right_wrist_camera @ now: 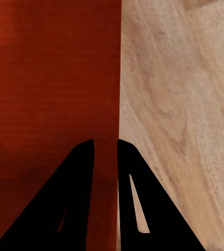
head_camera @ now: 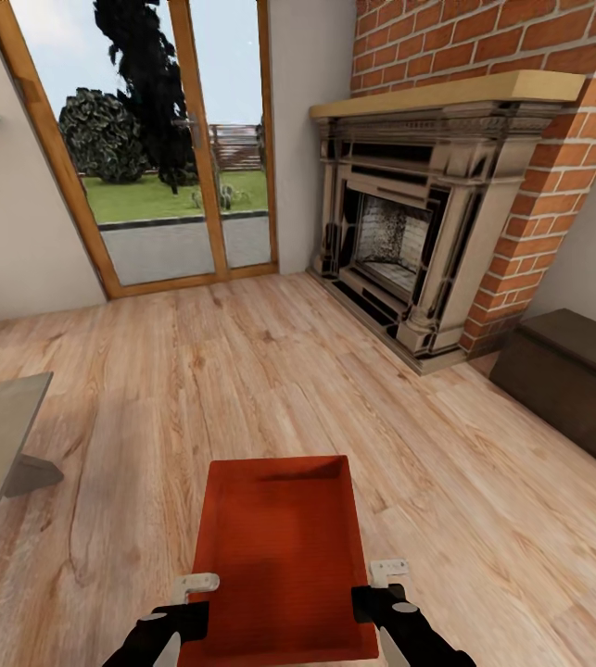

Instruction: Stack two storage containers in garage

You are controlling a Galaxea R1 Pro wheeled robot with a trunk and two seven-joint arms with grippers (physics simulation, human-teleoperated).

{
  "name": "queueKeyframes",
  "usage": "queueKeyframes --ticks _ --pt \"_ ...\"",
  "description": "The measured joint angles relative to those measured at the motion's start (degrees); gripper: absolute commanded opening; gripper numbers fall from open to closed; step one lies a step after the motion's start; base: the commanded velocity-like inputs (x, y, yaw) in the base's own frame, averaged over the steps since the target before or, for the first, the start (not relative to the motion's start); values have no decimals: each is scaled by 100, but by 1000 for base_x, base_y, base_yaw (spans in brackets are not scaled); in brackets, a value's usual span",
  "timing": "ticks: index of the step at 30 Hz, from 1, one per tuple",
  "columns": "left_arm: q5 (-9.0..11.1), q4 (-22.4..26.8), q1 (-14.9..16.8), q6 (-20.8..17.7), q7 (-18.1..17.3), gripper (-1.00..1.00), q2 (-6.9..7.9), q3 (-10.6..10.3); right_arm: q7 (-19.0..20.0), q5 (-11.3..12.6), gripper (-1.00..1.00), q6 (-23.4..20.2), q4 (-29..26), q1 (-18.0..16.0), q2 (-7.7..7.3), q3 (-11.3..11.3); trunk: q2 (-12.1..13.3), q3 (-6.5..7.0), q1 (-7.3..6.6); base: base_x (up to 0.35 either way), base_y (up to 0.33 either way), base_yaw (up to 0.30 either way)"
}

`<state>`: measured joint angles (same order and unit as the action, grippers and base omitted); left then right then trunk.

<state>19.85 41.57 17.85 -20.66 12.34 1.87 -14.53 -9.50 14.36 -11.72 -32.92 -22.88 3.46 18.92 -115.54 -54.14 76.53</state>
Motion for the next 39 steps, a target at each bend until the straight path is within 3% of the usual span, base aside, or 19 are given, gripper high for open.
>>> queueKeyframes --ticks 39 --pt "-6 -1 0 -1 0 -100 -2 -1 4 -6 -100 0 2 0 0 -6 0 331 2 -24 -8 0"
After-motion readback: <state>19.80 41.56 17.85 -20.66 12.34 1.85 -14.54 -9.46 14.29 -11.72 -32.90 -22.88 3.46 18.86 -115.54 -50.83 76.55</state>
